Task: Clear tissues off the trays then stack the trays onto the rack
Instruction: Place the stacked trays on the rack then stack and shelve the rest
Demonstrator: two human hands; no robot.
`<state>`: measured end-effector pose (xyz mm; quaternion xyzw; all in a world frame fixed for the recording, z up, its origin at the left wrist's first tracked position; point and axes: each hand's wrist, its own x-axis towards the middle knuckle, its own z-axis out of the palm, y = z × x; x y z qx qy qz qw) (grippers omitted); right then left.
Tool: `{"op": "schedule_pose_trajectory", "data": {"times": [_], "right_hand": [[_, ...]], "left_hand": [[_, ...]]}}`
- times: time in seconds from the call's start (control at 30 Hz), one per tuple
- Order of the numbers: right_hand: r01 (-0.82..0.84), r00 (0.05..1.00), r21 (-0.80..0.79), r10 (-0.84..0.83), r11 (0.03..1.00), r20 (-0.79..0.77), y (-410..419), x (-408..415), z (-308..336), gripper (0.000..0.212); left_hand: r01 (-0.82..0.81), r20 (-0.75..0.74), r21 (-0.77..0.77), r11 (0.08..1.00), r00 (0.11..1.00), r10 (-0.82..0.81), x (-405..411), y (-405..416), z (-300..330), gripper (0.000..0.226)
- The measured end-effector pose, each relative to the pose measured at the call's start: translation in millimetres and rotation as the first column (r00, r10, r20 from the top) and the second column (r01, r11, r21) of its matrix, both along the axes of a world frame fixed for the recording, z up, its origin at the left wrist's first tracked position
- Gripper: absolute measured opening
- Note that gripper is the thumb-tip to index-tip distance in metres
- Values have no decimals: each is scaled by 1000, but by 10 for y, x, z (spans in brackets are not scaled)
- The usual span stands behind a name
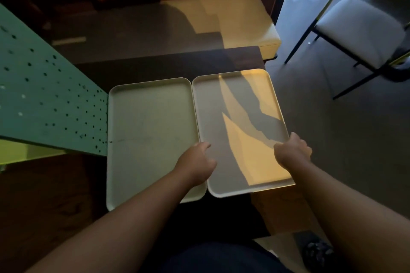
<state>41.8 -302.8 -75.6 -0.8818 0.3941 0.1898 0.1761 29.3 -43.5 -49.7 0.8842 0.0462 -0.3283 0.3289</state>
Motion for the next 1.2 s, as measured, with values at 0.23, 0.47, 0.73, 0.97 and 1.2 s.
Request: {"op": "schedule_pose_trajectory", "data": {"times": [0.23,0.47,0.73,0.97,1.2], "right_hand": [[118,950,340,-206,933,234,-172,21,155,32],[92,922,496,-262,863,285,-168,57,381,34],[82,917,636,-308,767,254,879,29,248,23],[104,933,686,-309,720,183,1643,-126,54,16],[-54,980,624,-77,779,181,1934,-156,44,20]], "left_hand": [[-140,11,-135,981,990,142,7,79,-10,69],[-337,70,-215,917,931,358,125,132,69,60],[-526,360,-163,835,756,546,-87,943,37,33],[-599,374,-34,800,735,566,-406,1751,-149,32],[-647,389,1,763,703,596,-624,2136,-353,24]]}}
